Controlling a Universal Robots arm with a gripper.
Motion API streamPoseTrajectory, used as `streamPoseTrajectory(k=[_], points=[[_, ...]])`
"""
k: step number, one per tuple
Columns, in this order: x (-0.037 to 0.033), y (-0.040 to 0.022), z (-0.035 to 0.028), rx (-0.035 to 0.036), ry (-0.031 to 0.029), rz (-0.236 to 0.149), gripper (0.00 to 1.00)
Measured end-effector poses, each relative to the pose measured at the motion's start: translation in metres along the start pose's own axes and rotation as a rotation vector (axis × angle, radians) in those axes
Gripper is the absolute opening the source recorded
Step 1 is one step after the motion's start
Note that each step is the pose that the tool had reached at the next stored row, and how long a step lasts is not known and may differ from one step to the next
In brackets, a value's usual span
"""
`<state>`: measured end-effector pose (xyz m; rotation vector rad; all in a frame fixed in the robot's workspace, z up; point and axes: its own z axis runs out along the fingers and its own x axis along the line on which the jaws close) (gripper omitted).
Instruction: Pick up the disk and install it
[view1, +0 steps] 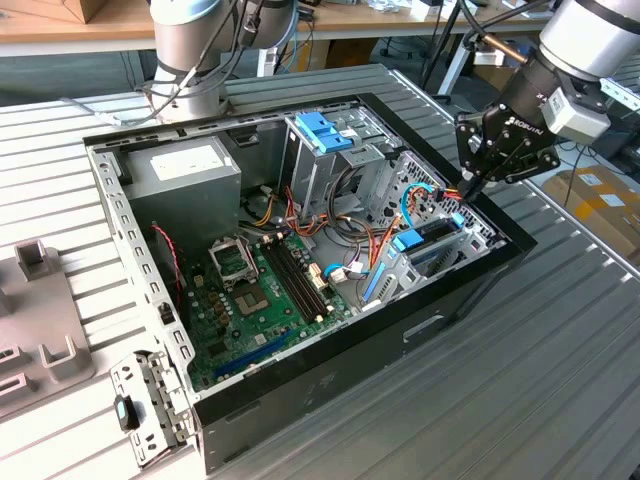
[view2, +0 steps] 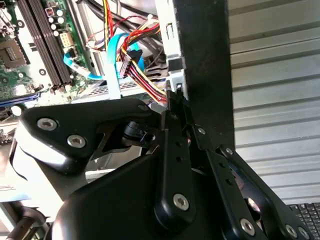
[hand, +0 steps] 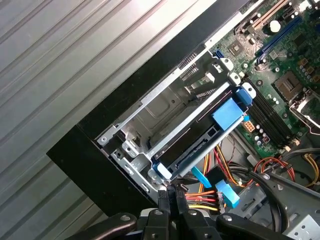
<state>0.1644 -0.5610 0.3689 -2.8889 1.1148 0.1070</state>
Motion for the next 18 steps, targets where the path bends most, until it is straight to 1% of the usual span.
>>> streamPoseTrajectory(k=[2, 4, 7, 9, 10, 11, 12, 13, 18], points=[[-0.0028, 0.0043, 0.0004, 0.0000, -0.0001, 0.000, 0.16], [-0.0086, 0.0115, 0.0015, -0.0001, 0.0001, 0.000, 0.16], [-0.0154, 0.0186, 0.0039, 0.0000, 0.0000, 0.000, 0.16], [-0.0182, 0.0214, 0.0065, 0.0002, -0.0002, 0.000, 0.16], [-0.0194, 0.0228, 0.0101, -0.0001, 0.0004, 0.005, 0.16], [-0.0195, 0.0230, 0.0118, -0.0001, 0.0009, 0.010, 0.16], [-0.0194, 0.0231, 0.0137, 0.0005, 0.0012, 0.020, 0.16], [-0.0193, 0.0232, 0.0161, 0.0023, 0.0017, 0.044, 0.16], [-0.0192, 0.0232, 0.0175, 0.0087, 0.0030, 0.124, 0.16]])
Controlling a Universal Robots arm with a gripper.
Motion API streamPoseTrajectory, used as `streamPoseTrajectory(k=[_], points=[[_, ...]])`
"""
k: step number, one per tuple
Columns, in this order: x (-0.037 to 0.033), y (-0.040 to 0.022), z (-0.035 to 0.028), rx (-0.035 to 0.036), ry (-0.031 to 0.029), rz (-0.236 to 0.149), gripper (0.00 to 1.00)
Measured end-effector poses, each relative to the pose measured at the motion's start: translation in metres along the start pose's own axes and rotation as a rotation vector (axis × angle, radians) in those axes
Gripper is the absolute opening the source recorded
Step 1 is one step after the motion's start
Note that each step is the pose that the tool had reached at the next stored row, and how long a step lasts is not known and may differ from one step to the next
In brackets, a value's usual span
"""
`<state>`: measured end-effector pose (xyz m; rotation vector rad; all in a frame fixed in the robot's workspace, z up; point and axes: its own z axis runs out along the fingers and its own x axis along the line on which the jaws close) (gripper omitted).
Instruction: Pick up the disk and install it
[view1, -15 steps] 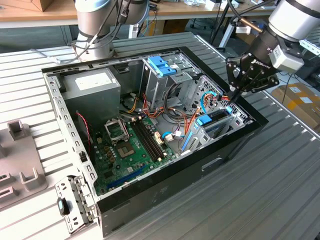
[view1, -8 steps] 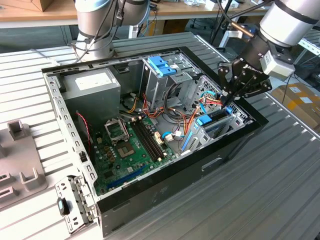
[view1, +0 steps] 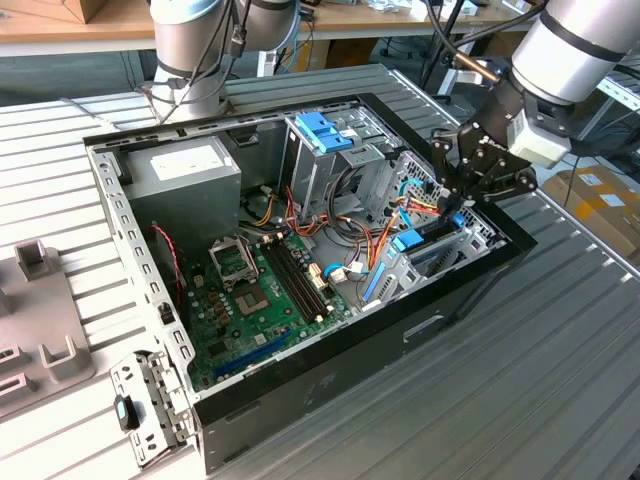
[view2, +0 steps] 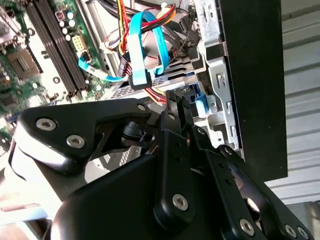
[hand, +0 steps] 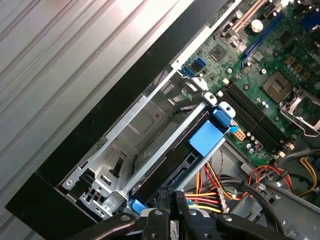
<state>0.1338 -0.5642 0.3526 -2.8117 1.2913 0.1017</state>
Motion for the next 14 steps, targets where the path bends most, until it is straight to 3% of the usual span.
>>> streamPoseTrajectory(k=[9, 14], points=[[-0.0045, 0.0054, 0.0003, 0.0041, 0.0008, 0.052, 0.16], [-0.0057, 0.0068, 0.0004, 0.0081, 0.0013, 0.102, 0.16]])
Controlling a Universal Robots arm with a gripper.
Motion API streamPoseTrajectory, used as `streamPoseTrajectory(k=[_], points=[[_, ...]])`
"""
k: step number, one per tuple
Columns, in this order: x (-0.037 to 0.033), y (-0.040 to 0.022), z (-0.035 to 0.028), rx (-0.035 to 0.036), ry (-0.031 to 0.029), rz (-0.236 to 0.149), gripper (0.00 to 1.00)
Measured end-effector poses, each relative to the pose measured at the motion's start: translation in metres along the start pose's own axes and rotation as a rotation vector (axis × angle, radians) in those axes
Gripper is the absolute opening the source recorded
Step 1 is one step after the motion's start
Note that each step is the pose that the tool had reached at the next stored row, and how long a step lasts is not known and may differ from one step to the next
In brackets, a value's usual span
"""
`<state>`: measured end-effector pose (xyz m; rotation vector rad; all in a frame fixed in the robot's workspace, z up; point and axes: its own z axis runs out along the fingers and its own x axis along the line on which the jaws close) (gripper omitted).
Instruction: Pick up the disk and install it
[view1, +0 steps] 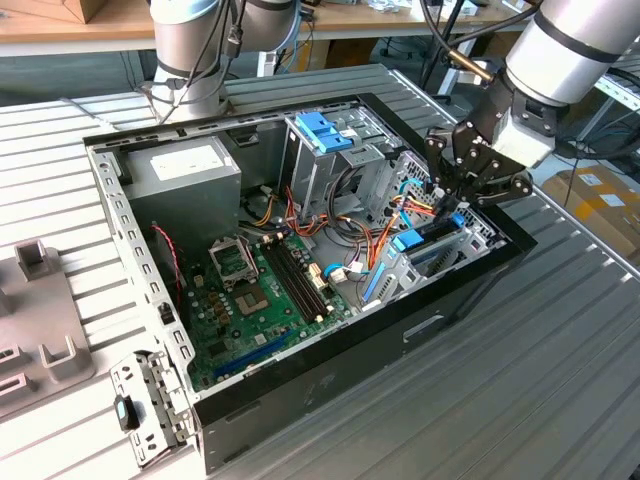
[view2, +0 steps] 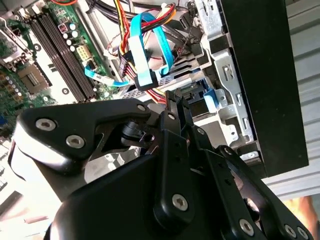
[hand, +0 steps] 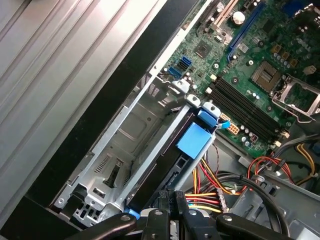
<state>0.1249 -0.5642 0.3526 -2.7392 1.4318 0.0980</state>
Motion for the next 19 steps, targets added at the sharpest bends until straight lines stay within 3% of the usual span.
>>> streamPoseTrajectory(k=[8, 10, 18, 19], points=[[-0.0001, 0.0001, 0.0000, 0.0095, 0.0018, 0.121, 0.16], [-0.0001, 0.0001, 0.0001, 0.0143, 0.0027, 0.181, 0.16], [0.0000, 0.0002, 0.0017, 0.0262, 0.0048, 0.332, 0.16], [0.0001, 0.0002, 0.0022, 0.0290, 0.0053, 0.367, 0.16]])
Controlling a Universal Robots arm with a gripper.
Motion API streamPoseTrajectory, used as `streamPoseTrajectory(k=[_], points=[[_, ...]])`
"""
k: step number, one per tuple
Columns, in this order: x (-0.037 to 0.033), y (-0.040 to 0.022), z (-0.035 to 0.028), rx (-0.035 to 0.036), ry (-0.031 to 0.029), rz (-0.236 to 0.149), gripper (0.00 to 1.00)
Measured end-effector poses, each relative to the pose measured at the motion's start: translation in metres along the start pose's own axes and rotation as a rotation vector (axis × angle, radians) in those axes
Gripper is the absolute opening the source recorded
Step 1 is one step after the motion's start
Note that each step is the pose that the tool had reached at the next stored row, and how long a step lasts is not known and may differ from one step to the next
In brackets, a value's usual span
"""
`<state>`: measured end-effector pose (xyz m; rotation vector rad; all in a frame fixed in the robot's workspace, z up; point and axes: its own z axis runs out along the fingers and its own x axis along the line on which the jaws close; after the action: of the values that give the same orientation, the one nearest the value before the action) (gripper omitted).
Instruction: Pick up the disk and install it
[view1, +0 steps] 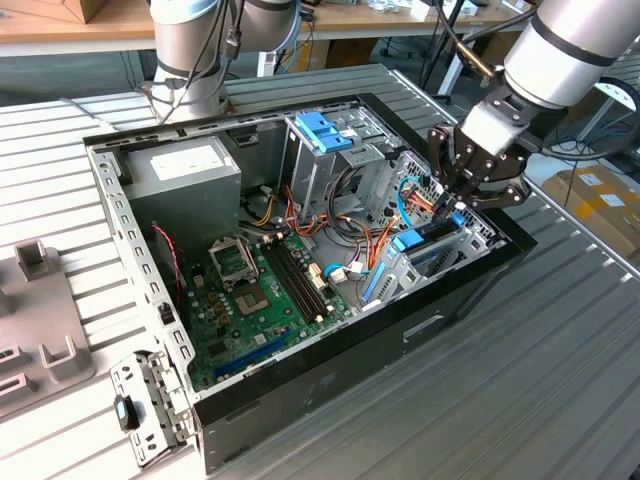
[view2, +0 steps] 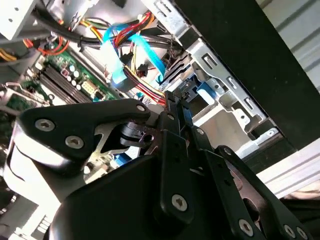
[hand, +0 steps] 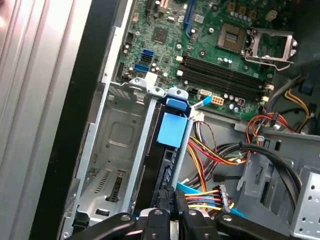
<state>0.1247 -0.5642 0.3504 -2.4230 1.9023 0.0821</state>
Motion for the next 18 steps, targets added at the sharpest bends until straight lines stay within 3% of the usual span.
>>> streamPoseTrajectory(k=[4, 10, 13, 16, 18], points=[[0.0001, 0.0000, 0.0013, 0.0083, 0.0015, 0.104, 0.16], [0.0002, 0.0000, 0.0025, 0.0172, 0.0032, 0.217, 0.16], [0.0003, 0.0001, 0.0030, 0.0240, 0.0042, 0.304, 0.16], [0.0002, 0.0001, 0.0029, 0.0273, 0.0049, 0.346, 0.16], [0.0000, 0.0010, 0.0029, 0.0280, 0.0051, 0.354, 0.16]])
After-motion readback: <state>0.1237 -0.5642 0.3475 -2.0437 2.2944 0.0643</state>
